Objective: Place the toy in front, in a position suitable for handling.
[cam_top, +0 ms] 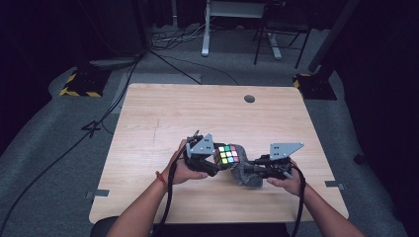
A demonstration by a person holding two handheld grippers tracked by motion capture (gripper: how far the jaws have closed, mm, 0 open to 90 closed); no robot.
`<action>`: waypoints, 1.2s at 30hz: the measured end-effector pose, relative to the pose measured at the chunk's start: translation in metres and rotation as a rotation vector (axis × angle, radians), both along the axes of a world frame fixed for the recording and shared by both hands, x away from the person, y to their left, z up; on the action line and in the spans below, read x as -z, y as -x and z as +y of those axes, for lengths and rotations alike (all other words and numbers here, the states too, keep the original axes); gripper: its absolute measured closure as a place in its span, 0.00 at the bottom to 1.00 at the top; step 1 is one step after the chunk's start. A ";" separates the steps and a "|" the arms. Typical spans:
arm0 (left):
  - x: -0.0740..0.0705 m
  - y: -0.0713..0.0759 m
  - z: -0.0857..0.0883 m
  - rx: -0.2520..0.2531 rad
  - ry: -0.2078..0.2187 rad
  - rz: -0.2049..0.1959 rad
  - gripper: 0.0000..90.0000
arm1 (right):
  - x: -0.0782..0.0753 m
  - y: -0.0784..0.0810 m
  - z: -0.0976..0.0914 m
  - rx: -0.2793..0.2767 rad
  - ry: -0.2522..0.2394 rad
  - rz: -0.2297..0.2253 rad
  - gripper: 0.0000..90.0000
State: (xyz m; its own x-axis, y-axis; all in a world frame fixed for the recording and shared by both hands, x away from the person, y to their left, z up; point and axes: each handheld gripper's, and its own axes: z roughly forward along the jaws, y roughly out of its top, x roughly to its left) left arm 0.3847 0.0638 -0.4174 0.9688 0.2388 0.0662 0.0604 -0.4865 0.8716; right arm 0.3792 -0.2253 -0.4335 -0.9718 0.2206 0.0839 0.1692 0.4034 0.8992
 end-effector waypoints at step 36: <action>0.013 0.002 0.001 -0.014 -0.282 0.004 0.37 | 0.013 -0.013 -0.009 0.088 0.219 0.010 0.87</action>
State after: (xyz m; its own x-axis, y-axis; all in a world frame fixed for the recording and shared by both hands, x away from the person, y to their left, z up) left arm 0.3829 0.0650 -0.4305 0.9658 0.2252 0.1285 0.0719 -0.7087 0.7019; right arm 0.3920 -0.2341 -0.4469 -0.9473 0.3186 0.0341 0.2207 0.5717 0.7902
